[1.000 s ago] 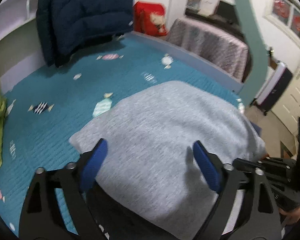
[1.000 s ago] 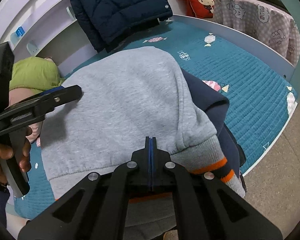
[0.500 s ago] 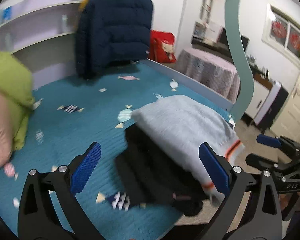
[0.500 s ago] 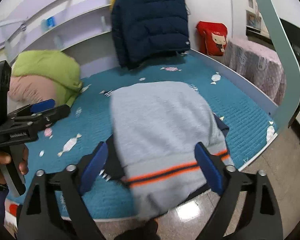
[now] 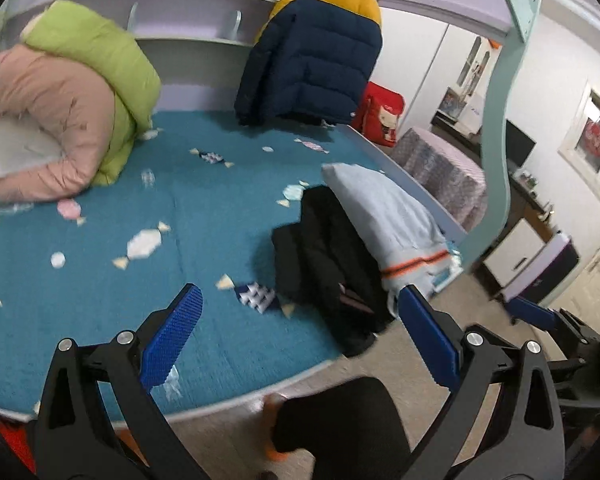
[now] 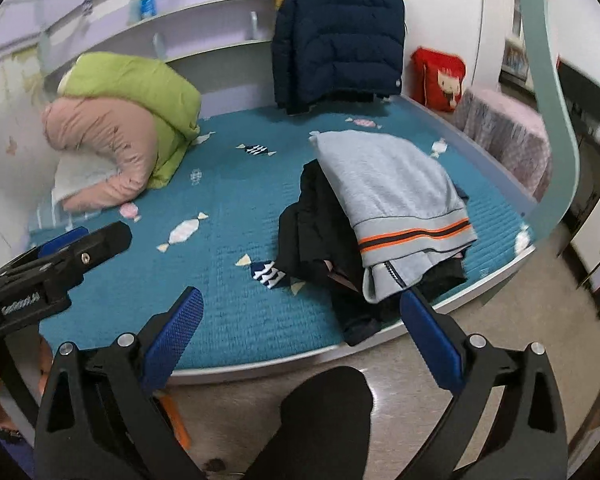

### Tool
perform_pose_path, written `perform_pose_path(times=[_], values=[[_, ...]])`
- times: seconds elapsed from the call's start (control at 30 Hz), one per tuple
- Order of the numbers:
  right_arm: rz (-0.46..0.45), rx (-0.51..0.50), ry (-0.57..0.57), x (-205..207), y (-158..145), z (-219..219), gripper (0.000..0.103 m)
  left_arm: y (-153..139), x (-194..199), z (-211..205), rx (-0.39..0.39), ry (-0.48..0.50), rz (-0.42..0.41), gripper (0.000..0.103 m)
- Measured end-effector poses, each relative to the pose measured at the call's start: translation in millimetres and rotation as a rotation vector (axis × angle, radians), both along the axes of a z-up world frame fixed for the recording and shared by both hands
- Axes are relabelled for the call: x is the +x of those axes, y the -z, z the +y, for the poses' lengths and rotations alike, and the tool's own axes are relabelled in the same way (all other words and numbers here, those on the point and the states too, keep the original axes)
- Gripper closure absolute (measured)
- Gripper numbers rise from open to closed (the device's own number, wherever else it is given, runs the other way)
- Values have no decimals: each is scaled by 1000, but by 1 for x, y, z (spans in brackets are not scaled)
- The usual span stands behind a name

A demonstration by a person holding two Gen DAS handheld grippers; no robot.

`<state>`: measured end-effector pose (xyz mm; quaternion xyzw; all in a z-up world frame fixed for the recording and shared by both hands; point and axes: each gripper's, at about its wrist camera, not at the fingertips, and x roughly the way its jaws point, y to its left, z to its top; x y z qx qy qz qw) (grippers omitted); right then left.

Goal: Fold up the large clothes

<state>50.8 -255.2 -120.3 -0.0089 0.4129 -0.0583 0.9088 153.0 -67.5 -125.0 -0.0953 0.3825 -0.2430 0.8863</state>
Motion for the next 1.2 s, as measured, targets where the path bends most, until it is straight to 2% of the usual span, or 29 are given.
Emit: perform_pose_path(times=[0.07, 0.17, 0.4, 0.53, 0.7, 0.83, 0.97, 1.2], values=[[-12, -17, -3, -12, -5, 12, 8, -6, -19, 7, 9, 20, -16, 5], [-36, -47, -16, -28, -14, 31, 8, -23, -44, 22, 2, 7, -83, 5], [-138, -110, -34, -56, -38, 58, 8, -55, -85, 51, 51, -97, -205, 5], [-185, -116, -33, -67, -49, 61, 8, -66, -97, 68, 48, -136, -220, 5], [-226, -99, -45, -81, -58, 65, 8, -72, -114, 72, 115, -174, -244, 5], [-246, -99, -67, -89, -63, 73, 8, -77, -122, 75, 86, -163, -256, 5], [-271, -89, -92, -93, -67, 81, 8, -85, -129, 76, 142, -212, -292, 5], [-314, -74, -136, -97, -74, 92, 8, -96, -141, 87, 153, -280, -340, 5]])
